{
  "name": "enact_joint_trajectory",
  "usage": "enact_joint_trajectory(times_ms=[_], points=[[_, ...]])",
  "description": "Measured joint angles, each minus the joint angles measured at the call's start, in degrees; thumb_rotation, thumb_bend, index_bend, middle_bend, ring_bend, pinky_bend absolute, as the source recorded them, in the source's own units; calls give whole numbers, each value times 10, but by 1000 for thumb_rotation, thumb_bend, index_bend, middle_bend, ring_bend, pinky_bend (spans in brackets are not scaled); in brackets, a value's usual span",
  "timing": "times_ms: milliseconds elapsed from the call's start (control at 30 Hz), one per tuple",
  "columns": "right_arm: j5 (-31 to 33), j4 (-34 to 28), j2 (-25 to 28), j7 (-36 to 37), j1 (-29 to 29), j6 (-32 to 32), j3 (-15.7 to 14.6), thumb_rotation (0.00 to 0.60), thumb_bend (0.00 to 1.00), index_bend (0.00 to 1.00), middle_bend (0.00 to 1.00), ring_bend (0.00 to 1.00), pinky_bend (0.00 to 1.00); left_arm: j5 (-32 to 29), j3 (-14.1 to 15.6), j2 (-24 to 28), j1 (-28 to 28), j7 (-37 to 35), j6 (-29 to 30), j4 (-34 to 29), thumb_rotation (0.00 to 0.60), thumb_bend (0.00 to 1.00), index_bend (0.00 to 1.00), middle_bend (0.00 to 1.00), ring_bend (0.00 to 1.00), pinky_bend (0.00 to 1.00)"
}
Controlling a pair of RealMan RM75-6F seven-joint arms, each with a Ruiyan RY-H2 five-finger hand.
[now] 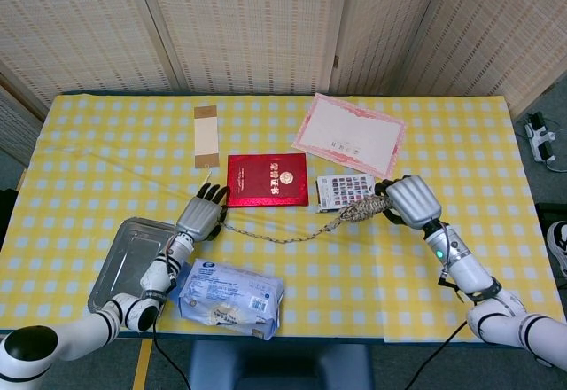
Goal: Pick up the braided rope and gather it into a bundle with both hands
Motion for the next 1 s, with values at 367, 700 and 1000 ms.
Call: enact_joint_trajectory(times_ms=[367,700,1000], points=[[3,3,-2,-1,-1,-2,0,600,667,744,531,610,562,0,2,-4,1,-9,1,5,600,468,596,120,11,0],[5,-1,2,8,-6,7,2,600,667,744,532,612,562,2,-2,-2,7,-37,10,-2,600,505,647,160,36,19],[-2,-33,19,23,-17,36,6,600,667,749,540,619,562,18,-24,54,26,-94,65,-77,600,507,664,169,39,32]])
